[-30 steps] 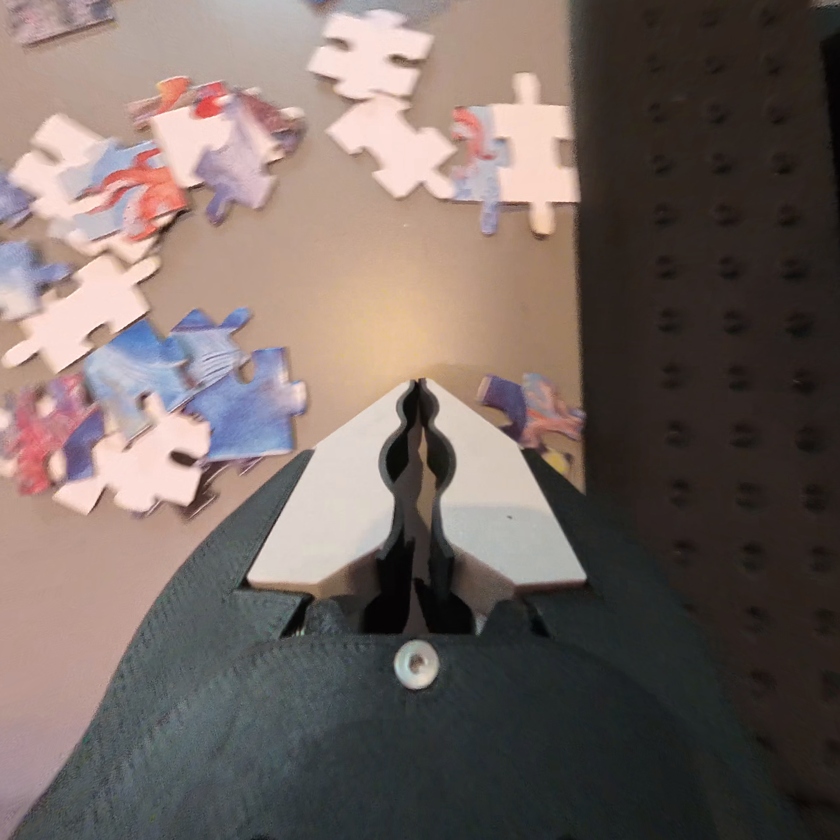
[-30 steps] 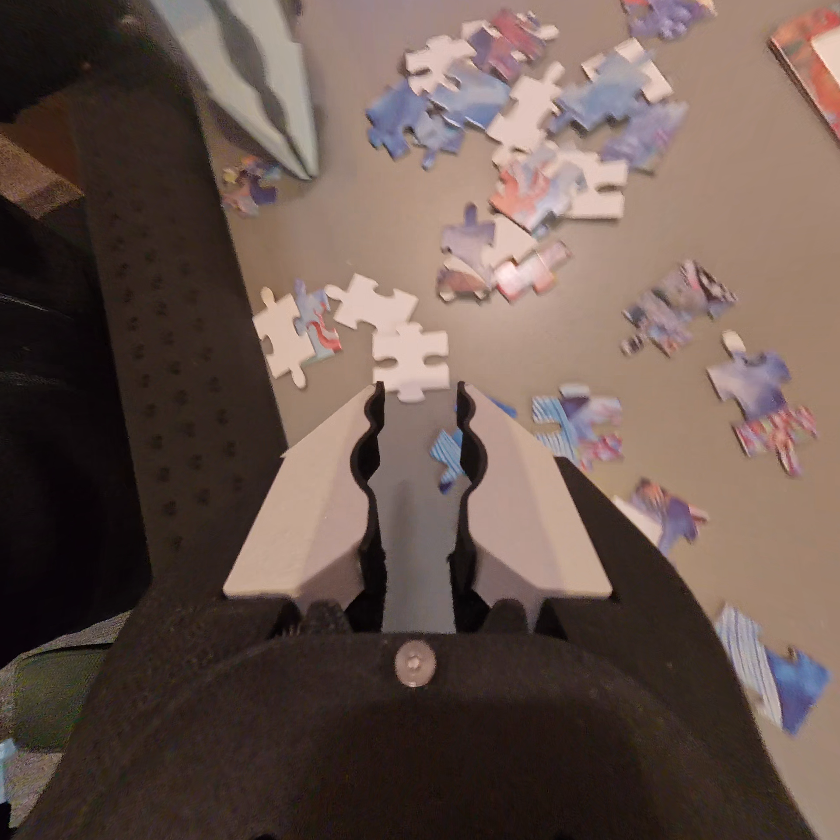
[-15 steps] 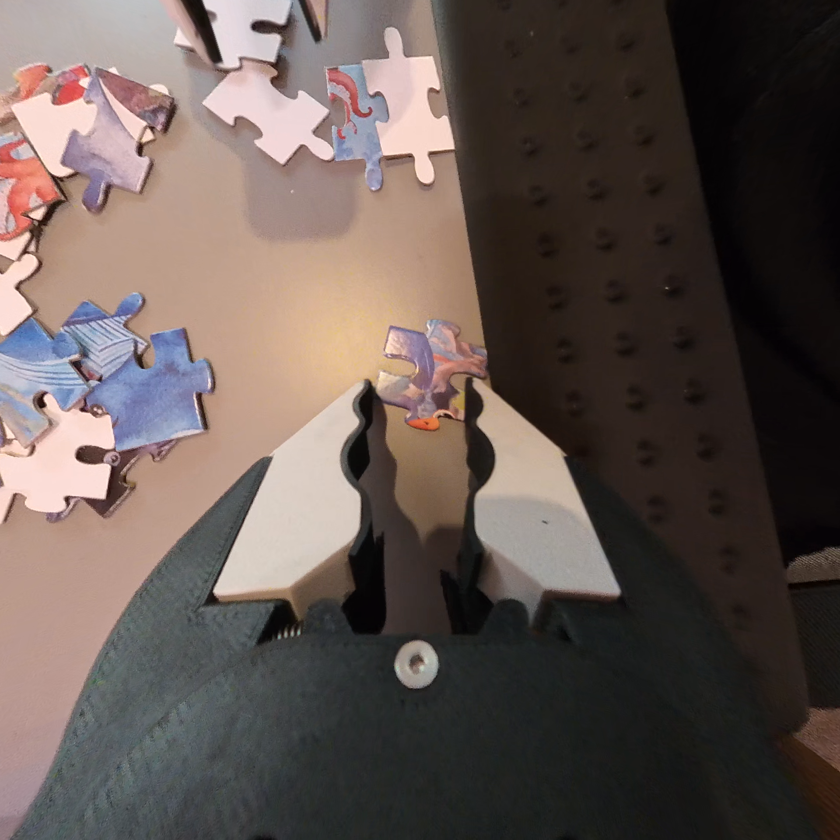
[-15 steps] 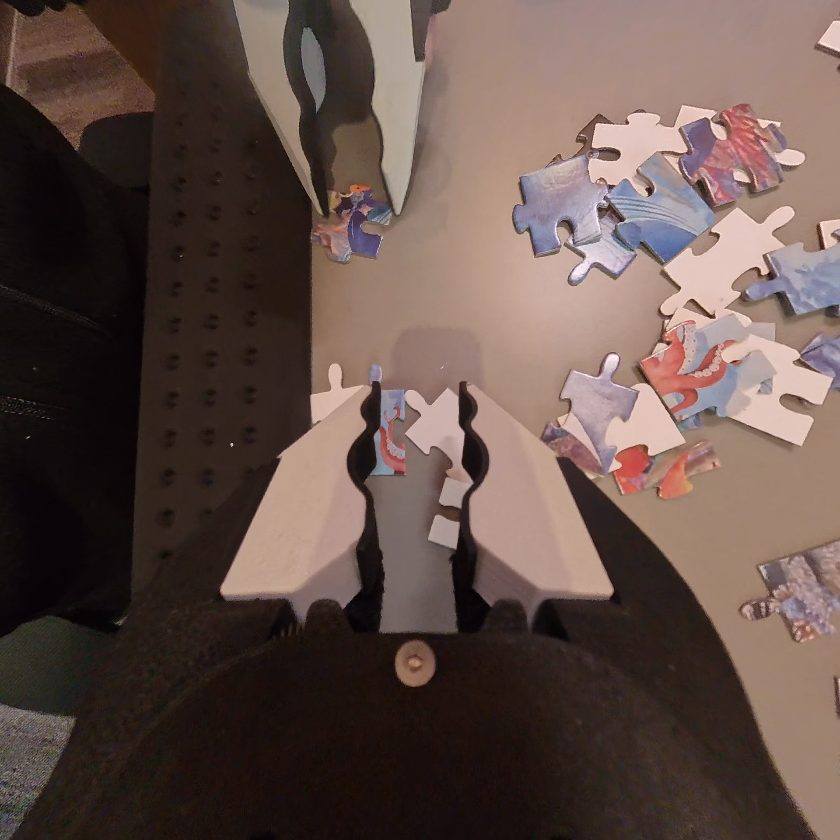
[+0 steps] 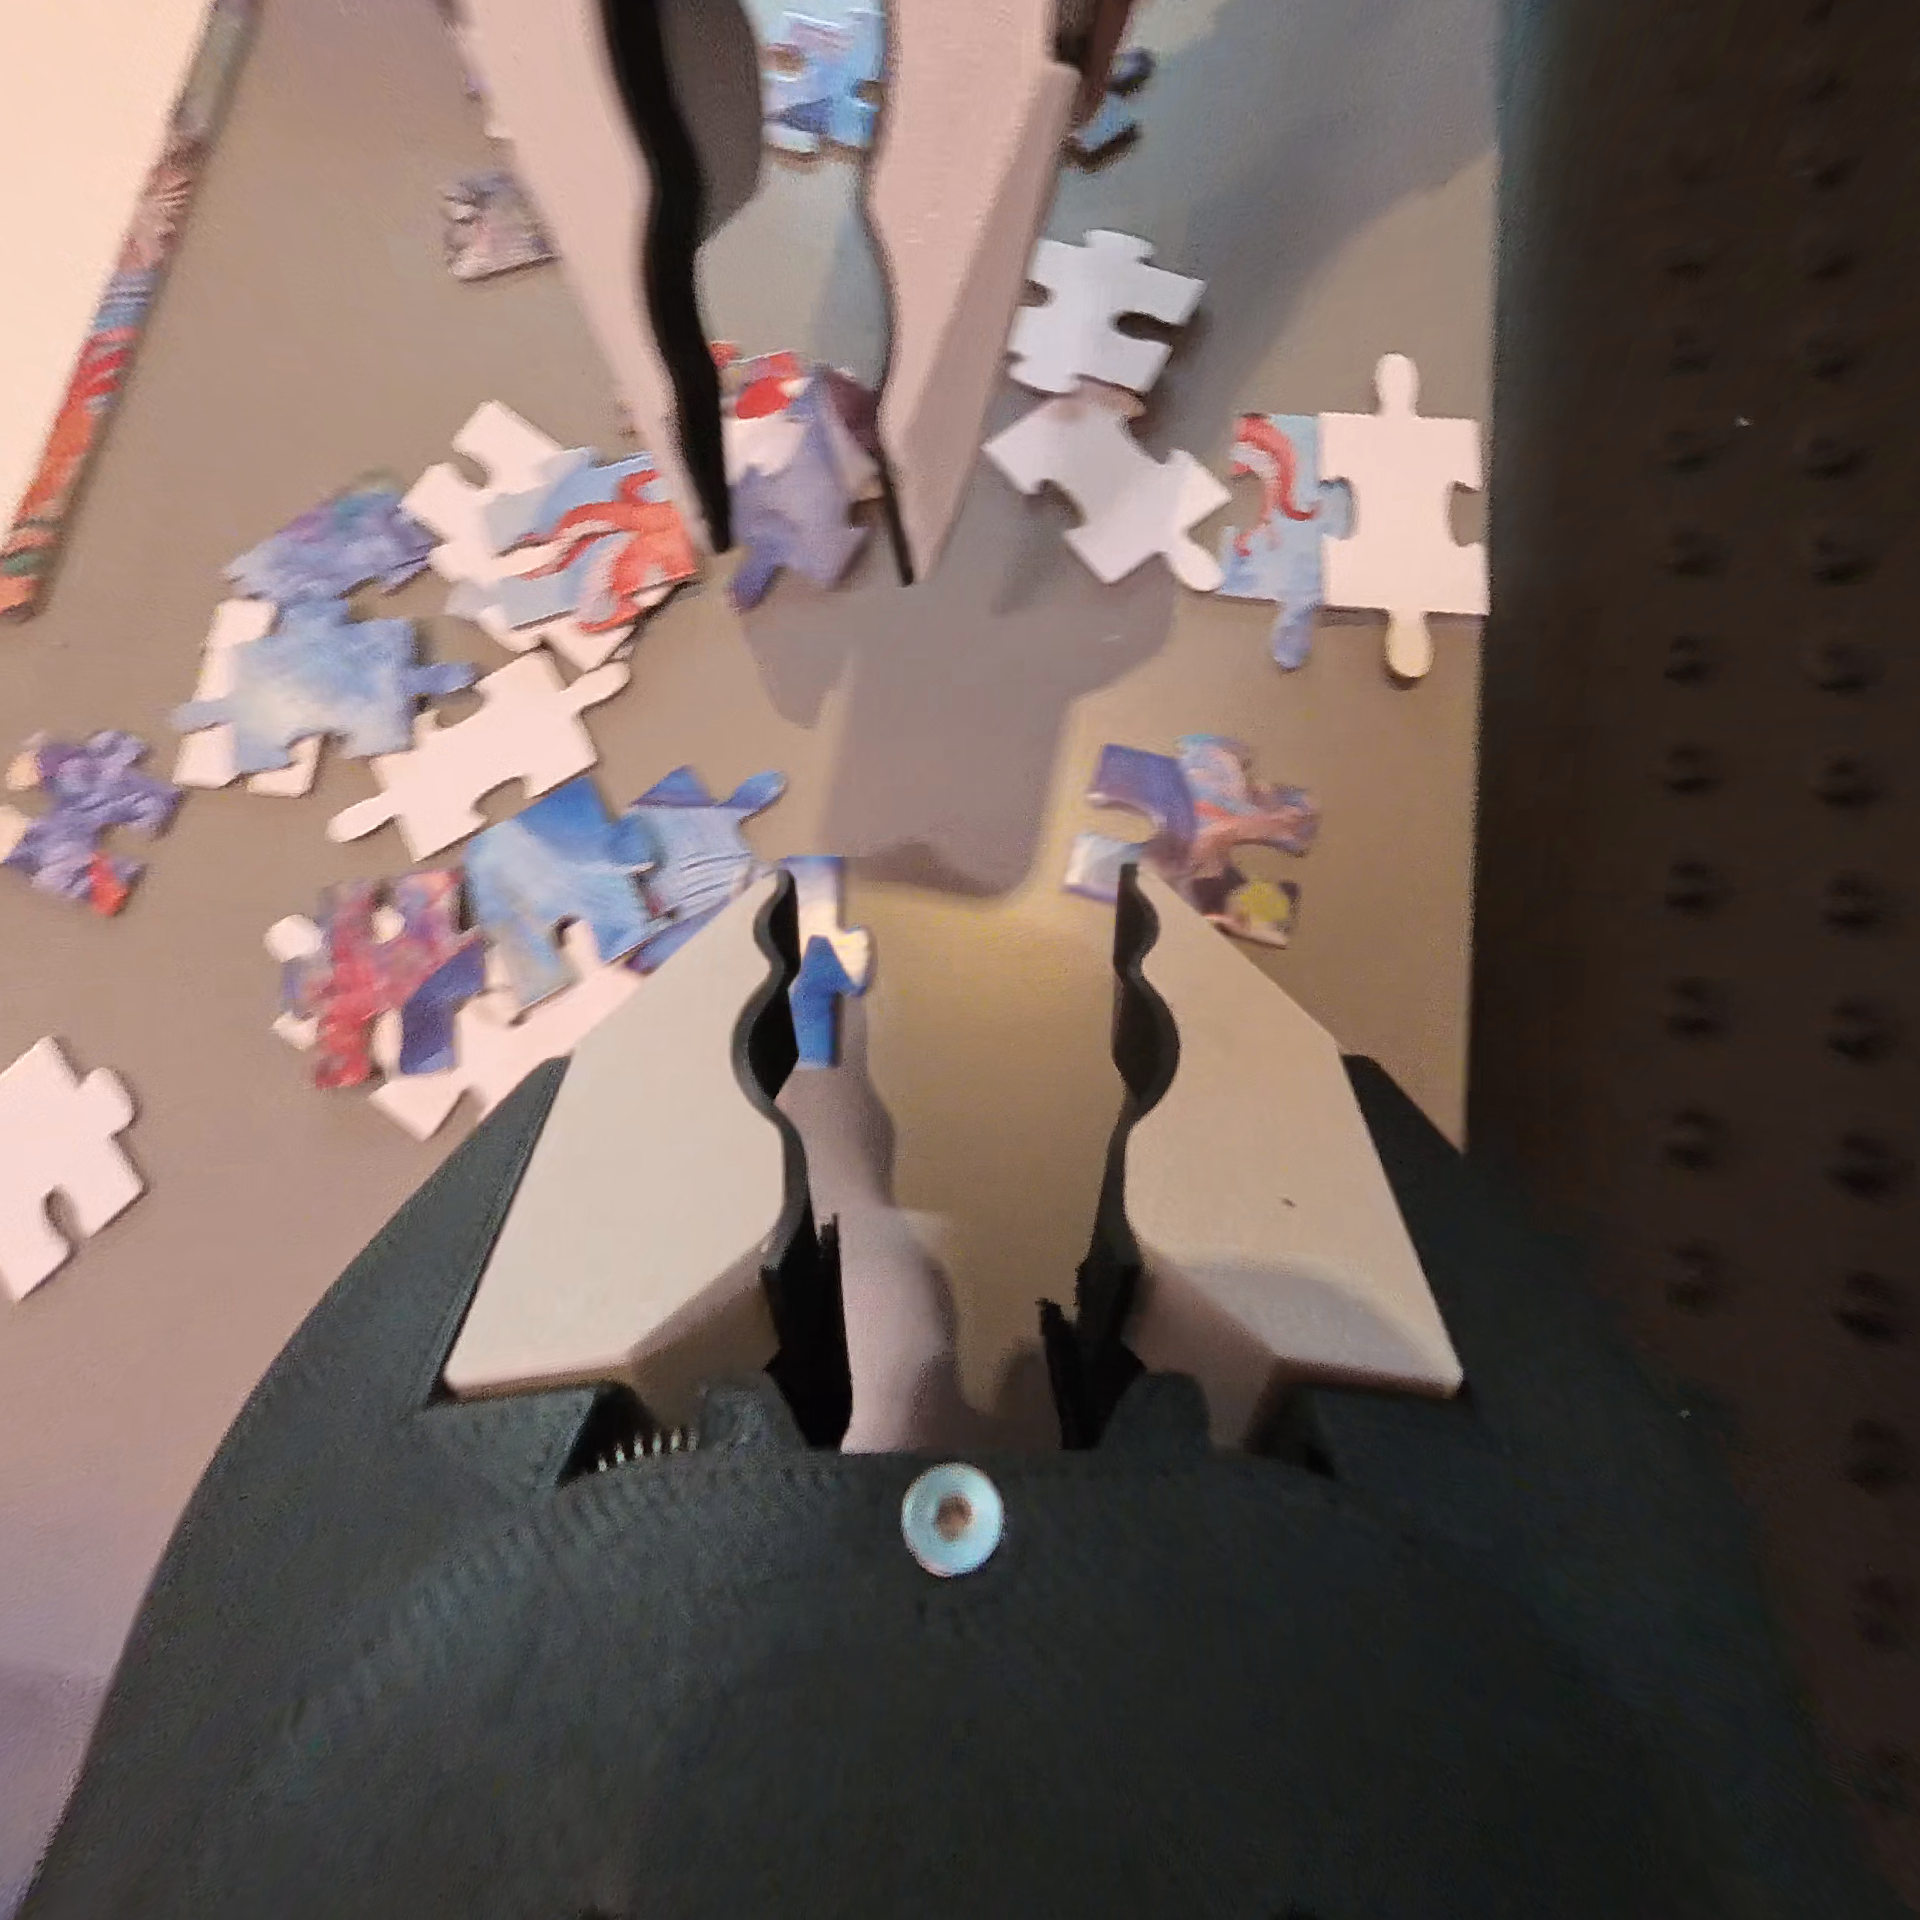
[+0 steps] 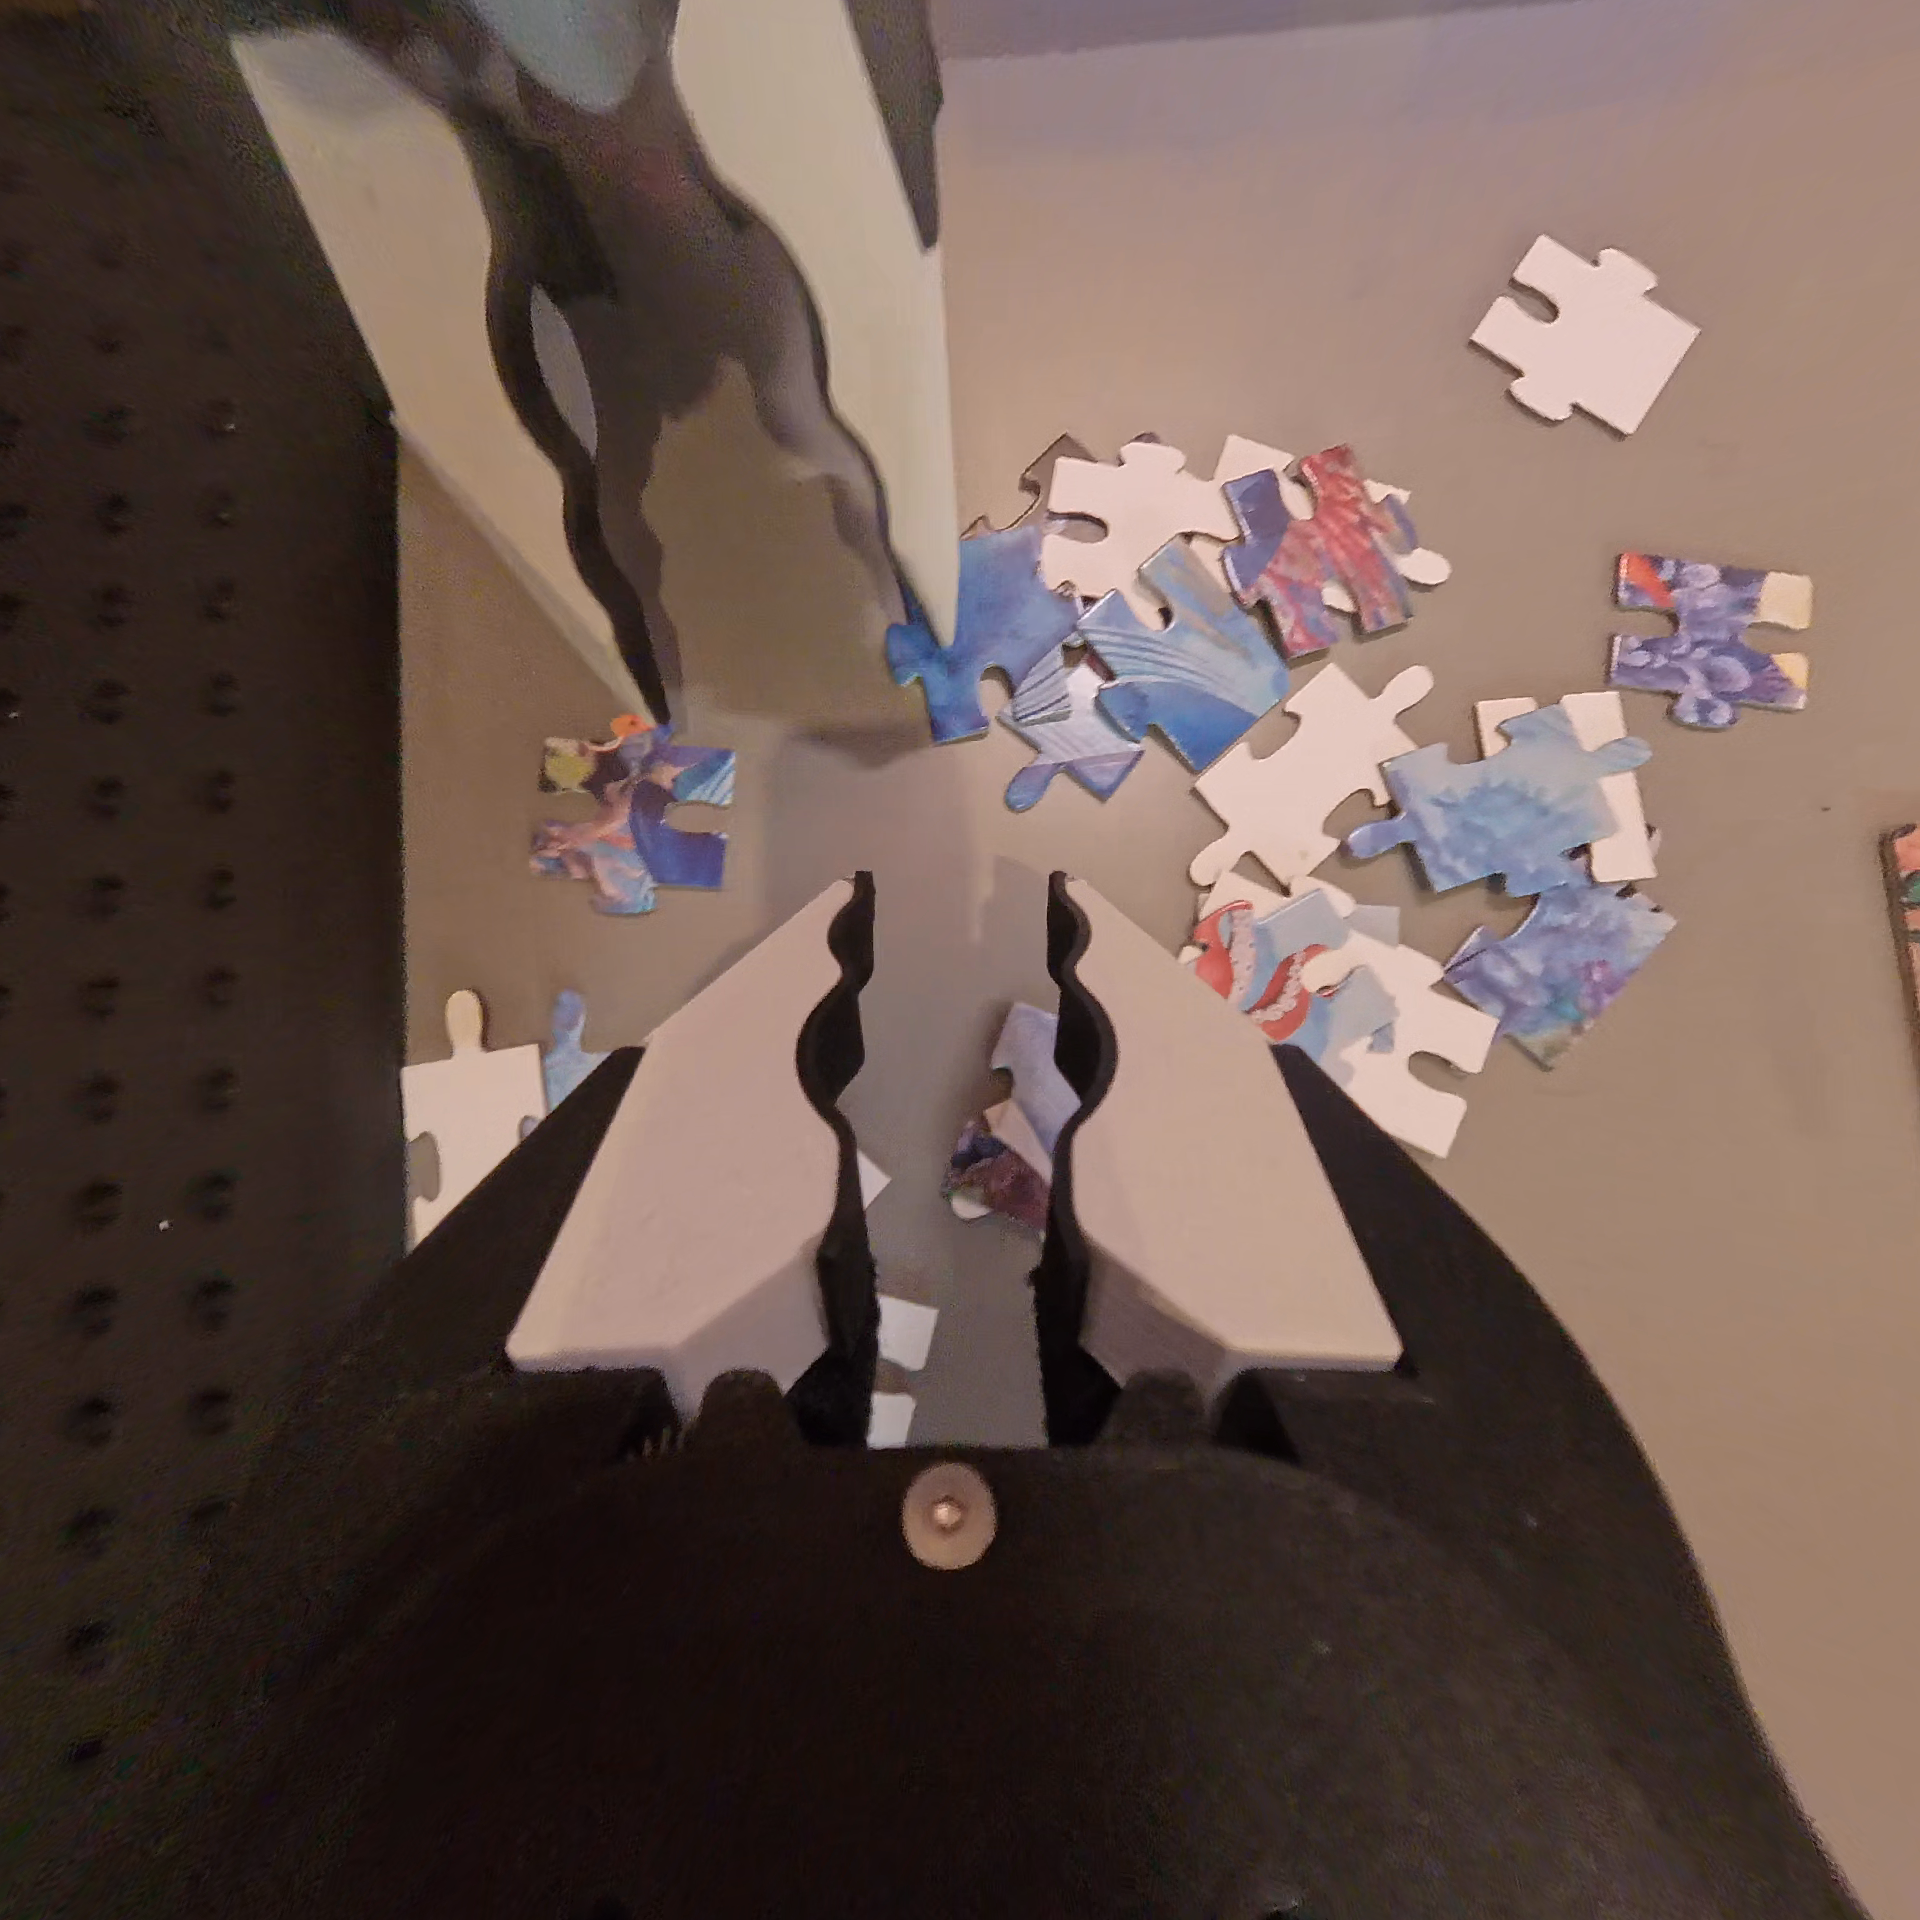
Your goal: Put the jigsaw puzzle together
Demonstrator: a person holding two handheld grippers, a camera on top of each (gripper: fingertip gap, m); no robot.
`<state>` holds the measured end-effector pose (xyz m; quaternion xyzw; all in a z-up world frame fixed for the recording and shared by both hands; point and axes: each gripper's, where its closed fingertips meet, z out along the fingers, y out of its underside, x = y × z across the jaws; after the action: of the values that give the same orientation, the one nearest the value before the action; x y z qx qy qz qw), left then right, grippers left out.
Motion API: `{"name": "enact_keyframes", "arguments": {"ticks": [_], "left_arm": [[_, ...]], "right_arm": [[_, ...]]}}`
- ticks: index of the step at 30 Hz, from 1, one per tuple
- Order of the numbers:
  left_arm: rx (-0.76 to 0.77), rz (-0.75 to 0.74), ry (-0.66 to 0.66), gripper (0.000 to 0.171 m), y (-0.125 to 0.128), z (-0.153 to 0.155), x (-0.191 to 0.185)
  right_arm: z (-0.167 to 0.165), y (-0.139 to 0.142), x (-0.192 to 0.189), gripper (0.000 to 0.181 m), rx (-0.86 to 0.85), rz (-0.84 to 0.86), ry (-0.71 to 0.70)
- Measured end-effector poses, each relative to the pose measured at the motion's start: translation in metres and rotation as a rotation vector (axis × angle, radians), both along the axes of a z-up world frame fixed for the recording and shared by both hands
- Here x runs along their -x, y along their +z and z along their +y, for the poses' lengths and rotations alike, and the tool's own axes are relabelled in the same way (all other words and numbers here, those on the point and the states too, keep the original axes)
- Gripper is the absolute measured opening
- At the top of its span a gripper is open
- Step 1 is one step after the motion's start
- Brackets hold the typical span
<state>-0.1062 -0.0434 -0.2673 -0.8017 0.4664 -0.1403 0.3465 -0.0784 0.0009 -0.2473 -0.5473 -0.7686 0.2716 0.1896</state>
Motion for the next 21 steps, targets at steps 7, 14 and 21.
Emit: {"name": "enact_keyframes", "arguments": {"ticks": [7, 14, 21], "left_arm": [[0.079, 0.062, 0.094, 0.052, -0.017, 0.014, 0.032], [0.049, 0.005, 0.110, 0.032, -0.017, 0.023, 0.027], [0.027, -0.004, 0.087, 0.032, -0.012, 0.013, 0.022]], "right_arm": [[0.014, -0.006, 0.013, 0.028, -0.005, 0.052, -0.023], [0.016, -0.002, 0.010, 0.023, 0.033, 0.101, -0.037], [0.007, -0.004, 0.007, 0.029, 0.045, 0.114, -0.005]]}}
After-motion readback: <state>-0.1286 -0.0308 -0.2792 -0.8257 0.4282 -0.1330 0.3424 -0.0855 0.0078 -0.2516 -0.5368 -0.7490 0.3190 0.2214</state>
